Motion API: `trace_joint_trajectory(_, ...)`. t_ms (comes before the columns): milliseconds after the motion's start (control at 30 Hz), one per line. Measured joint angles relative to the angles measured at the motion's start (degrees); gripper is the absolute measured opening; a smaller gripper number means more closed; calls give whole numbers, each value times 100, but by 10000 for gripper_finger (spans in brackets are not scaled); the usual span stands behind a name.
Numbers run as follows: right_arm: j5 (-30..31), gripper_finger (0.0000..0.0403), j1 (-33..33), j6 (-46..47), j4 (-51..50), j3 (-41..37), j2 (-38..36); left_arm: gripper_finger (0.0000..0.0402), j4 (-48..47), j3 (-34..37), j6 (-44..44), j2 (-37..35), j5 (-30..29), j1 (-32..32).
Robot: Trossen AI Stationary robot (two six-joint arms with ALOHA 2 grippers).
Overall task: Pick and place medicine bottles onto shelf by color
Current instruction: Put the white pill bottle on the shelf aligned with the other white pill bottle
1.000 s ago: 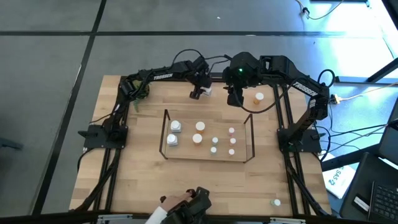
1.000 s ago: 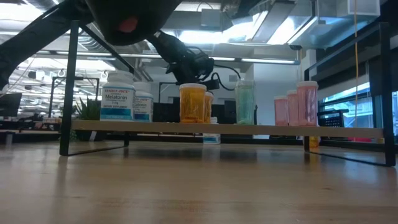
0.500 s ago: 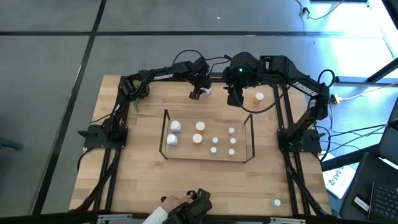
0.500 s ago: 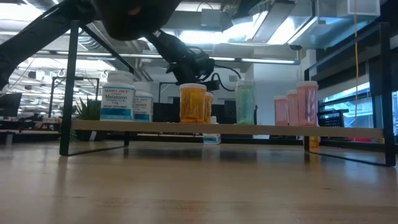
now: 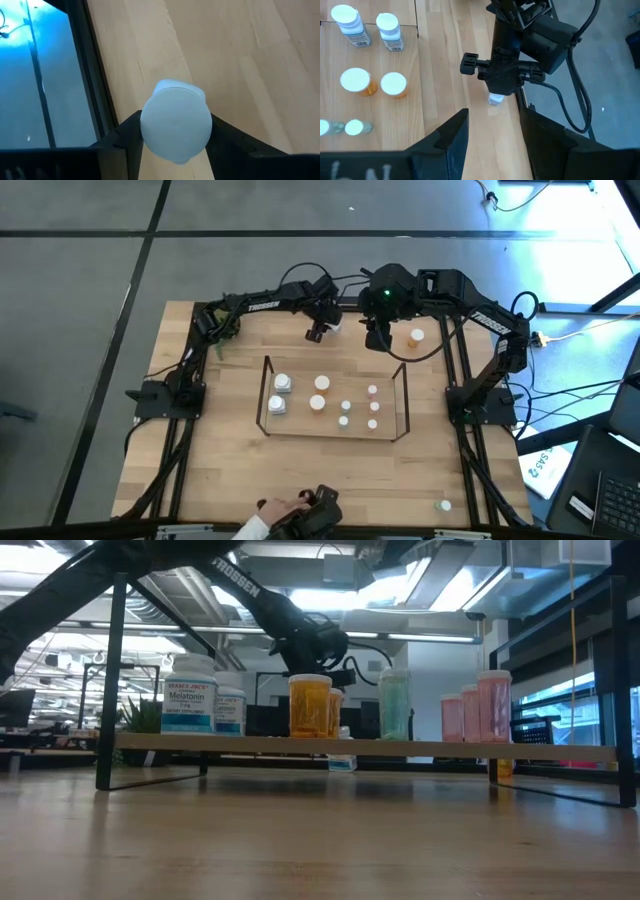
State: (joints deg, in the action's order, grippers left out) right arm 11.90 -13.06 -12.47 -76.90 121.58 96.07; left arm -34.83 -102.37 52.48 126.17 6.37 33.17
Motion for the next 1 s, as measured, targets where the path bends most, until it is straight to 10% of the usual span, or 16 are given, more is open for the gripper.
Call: trace_joint_trajectory(1000, 2, 180, -2, -7, 129, 0, 0, 157, -2505, 9, -2640, -2669, -973, -451)
